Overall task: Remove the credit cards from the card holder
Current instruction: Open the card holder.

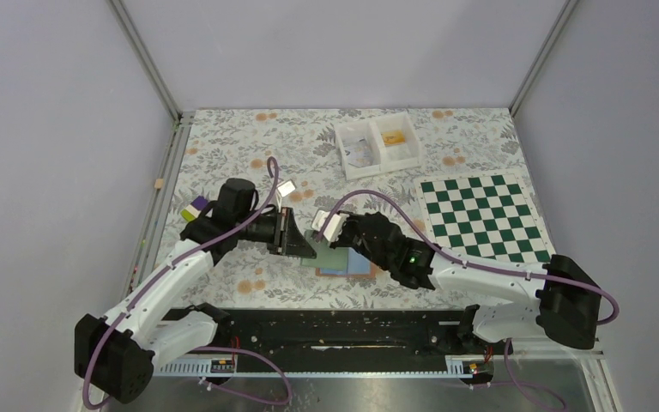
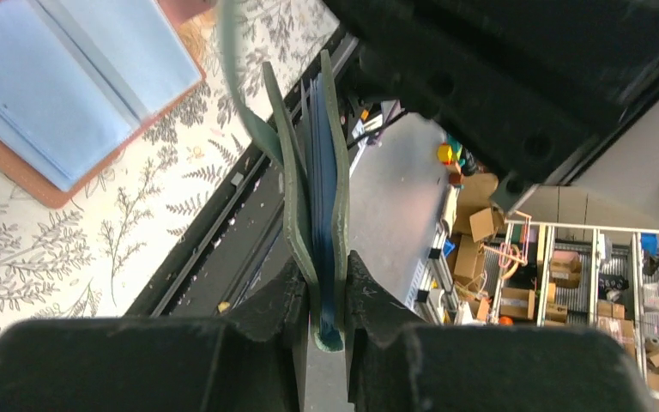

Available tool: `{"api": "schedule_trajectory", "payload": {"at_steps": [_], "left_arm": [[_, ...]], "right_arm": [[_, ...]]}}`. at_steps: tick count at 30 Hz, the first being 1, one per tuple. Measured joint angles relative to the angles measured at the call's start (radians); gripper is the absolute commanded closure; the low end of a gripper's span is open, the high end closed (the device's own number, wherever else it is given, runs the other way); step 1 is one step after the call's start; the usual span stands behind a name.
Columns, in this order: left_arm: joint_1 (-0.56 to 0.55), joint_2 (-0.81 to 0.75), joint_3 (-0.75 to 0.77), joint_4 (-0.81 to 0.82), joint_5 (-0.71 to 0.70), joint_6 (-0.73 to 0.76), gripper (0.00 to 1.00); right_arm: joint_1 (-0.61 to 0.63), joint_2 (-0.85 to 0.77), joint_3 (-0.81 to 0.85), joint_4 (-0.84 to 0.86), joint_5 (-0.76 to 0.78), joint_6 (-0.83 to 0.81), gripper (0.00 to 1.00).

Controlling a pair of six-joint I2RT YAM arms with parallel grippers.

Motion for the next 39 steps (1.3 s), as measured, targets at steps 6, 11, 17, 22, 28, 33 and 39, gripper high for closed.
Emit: {"api": "schedule_trajectory", "payload": {"at_steps": [6, 11, 17, 22, 28, 33, 39], "left_arm": [[-0.003, 0.000, 0.000, -0.069, -0.014, 0.054, 1.00], [-0.003, -0.028, -0.006, -0.033, -0.102, 0.117, 1.00], [-0.003, 0.016, -0.002, 0.040, -0.134, 0.128, 1.00], [-0.003, 0.081, 0.001, 0.050, -0.127, 0.127, 1.00], [-0.003, 0.058, 0.001, 0.106, -0.095, 0.132, 1.00], [-0.003, 0.054, 0.002, 0.123, -0.069, 0.133, 1.00], [-0.010, 0.041, 0.002, 0.125, -0.054, 0.137, 1.00]], "right_arm": [[-0.051, -0.018, 0.000, -0.026, -0.016, 0.048, 1.00], [-0.115, -0.105, 0.006, -0.129, -0.137, 0.192, 0.69], [-0.169, -0.257, 0.005, -0.222, -0.267, 0.425, 0.18], [-0.181, -0.370, 0.000, -0.264, -0.451, 0.517, 0.01], [-0.181, -0.380, -0.039, -0.269, -0.600, 0.526, 0.01], [-0.181, -0.361, -0.040, -0.263, -0.621, 0.501, 0.01], [-0.181, -0.323, -0.042, -0.221, -0.573, 0.439, 0.01]]}}
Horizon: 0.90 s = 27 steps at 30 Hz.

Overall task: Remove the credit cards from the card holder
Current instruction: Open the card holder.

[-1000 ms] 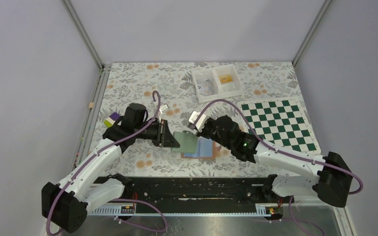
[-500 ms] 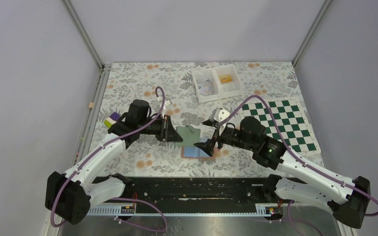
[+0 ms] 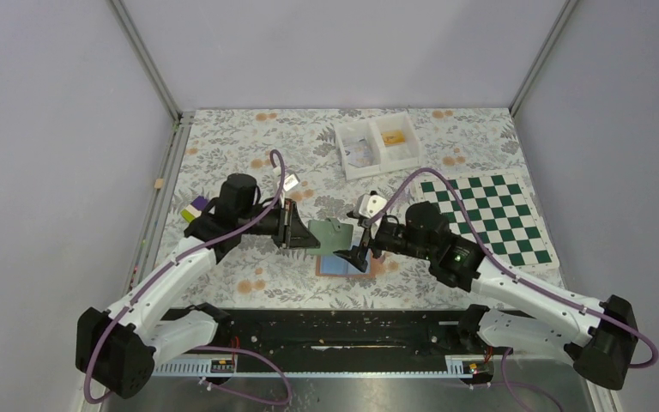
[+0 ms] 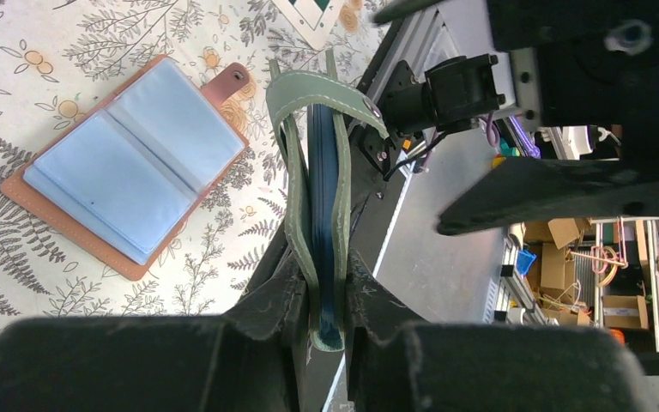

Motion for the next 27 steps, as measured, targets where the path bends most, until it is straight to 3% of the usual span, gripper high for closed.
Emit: {"api": "schedule_trajectory", "payload": {"at_steps": [3, 8, 11, 14, 15, 16, 19, 23, 25, 27], "left_arm": [[-0.003, -0.019, 0.000, 0.000, 0.014, 0.001, 1.00], [-0.013, -0.050, 0.000, 0.000, 0.027, 0.024, 1.00], [-0.021, -0.093, 0.000, 0.000, 0.027, 0.055, 1.00], [-0.026, -0.129, 0.000, 0.003, 0.029, 0.080, 1.00], [-0.027, -0.137, 0.000, 0.003, 0.033, 0.087, 1.00], [-0.029, -0.140, 0.000, -0.002, 0.032, 0.094, 1.00], [-0.029, -0.136, 0.000, -0.005, 0.032, 0.106, 1.00], [-0.032, -0.137, 0.000, 0.006, 0.045, 0.117, 1.00], [-0.035, -0.137, 0.000, 0.008, 0.051, 0.120, 1.00], [-0.036, -0.137, 0.000, 0.008, 0.056, 0.121, 1.00]], "right_arm": [[0.000, 0.048, 0.011, -0.006, 0.012, -0.038, 0.01], [0.000, 0.069, 0.021, -0.015, 0.005, -0.074, 0.15], [-0.002, 0.069, 0.039, -0.020, -0.023, -0.081, 0.29], [-0.015, 0.069, 0.047, -0.017, -0.074, -0.080, 0.53], [-0.022, 0.069, 0.047, -0.015, -0.085, -0.079, 0.56], [-0.032, 0.069, 0.048, -0.013, -0.097, -0.076, 0.56], [-0.050, 0.058, 0.048, -0.009, -0.108, -0.056, 0.42], [-0.050, 0.036, 0.042, 0.018, -0.106, -0.037, 0.40], [-0.050, 0.031, 0.040, 0.032, -0.108, -0.031, 0.41], [-0.050, 0.032, 0.040, 0.048, -0.120, -0.027, 0.50]]}}
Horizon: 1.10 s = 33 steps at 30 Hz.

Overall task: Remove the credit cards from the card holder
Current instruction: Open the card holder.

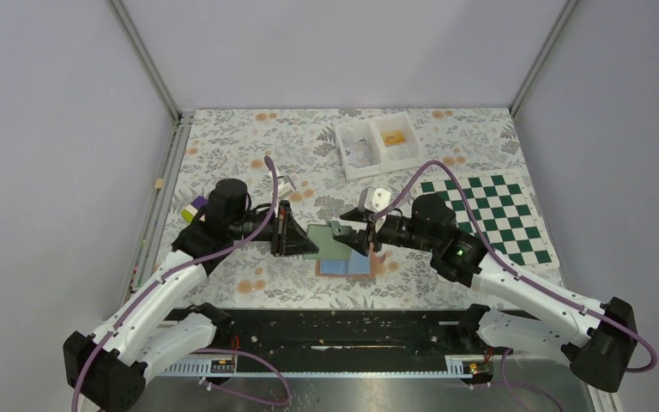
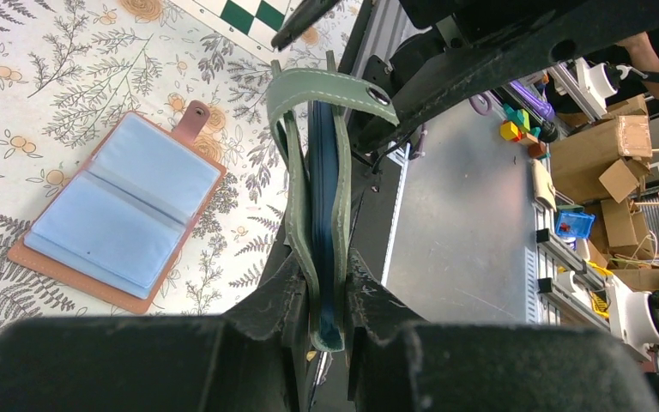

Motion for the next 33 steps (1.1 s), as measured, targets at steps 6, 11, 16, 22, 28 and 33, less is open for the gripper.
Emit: {"api": "schedule_trajectory", "payload": {"at_steps": [6, 11, 16, 22, 28, 33], "left_arm": [[0.000, 0.000, 0.000, 0.000, 0.013, 0.015, 1.00], [0.000, 0.000, 0.000, -0.008, 0.017, 0.044, 1.00], [0.000, 0.001, 0.000, -0.017, 0.017, 0.067, 1.00], [-0.002, 0.018, 0.000, -0.040, 0.019, 0.085, 1.00], [-0.003, 0.023, 0.000, -0.053, 0.019, 0.092, 1.00], [-0.003, 0.033, 0.000, -0.054, 0.019, 0.092, 1.00]], "right_arm": [[0.000, 0.031, 0.000, 0.045, -0.024, 0.023, 0.58], [0.000, 0.033, 0.000, 0.071, -0.027, 0.042, 0.69], [0.000, 0.033, 0.000, 0.082, -0.031, 0.056, 0.78], [-0.001, 0.034, 0.000, 0.089, -0.038, 0.072, 0.33], [-0.001, 0.040, -0.008, 0.085, -0.083, 0.055, 0.14], [-0.001, 0.041, -0.019, 0.066, -0.090, 0.029, 0.19]]}}
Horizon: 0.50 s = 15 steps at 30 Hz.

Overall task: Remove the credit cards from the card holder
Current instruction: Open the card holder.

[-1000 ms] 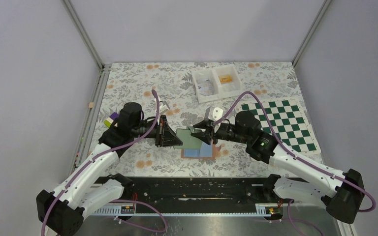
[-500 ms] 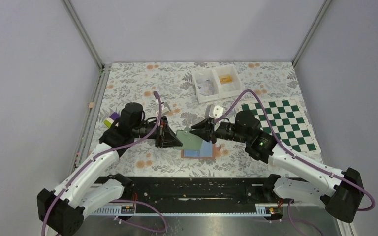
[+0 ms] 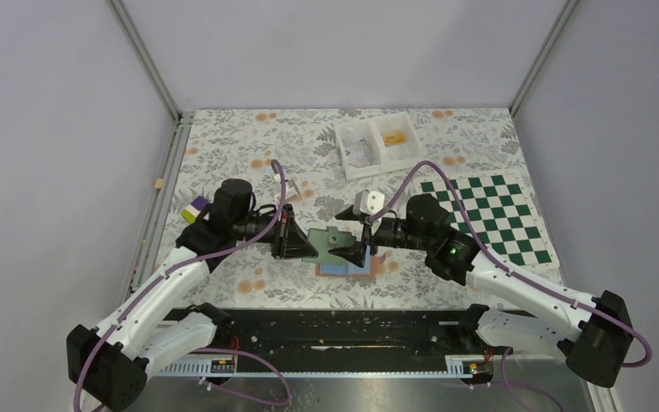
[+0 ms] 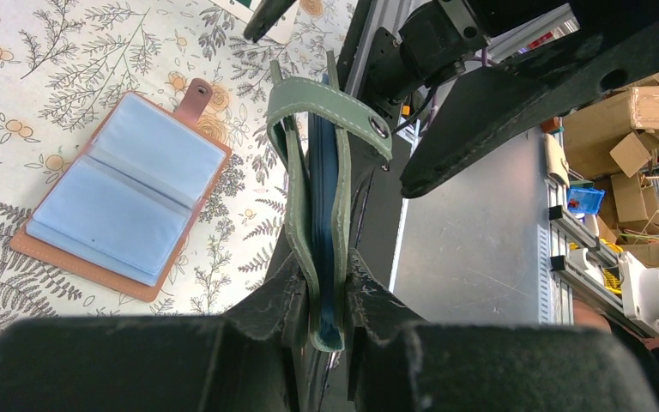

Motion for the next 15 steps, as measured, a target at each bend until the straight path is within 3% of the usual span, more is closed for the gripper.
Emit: {"api": "schedule_trajectory", "payload": {"at_steps": [5, 8, 12, 15], "left_arm": [[0.000, 0.000, 0.000, 0.000, 0.000, 0.000, 1.00], [0.000, 0.000, 0.000, 0.000, 0.000, 0.000, 1.00], [0.000, 0.003, 0.000, -0.004, -0.001, 0.000, 1.00], [0.000, 0.008, 0.000, -0.003, -0.003, 0.000, 1.00]], "right_arm": [[0.000, 0.018, 0.000, -0.011, 0.002, -0.021, 0.45], [0.000, 0.028, 0.000, -0.008, 0.006, -0.024, 0.55], [0.000, 0.039, 0.004, 0.009, 0.019, -0.021, 0.63], [0.000, 0.039, 0.004, 0.027, 0.035, -0.011, 0.60]]}}
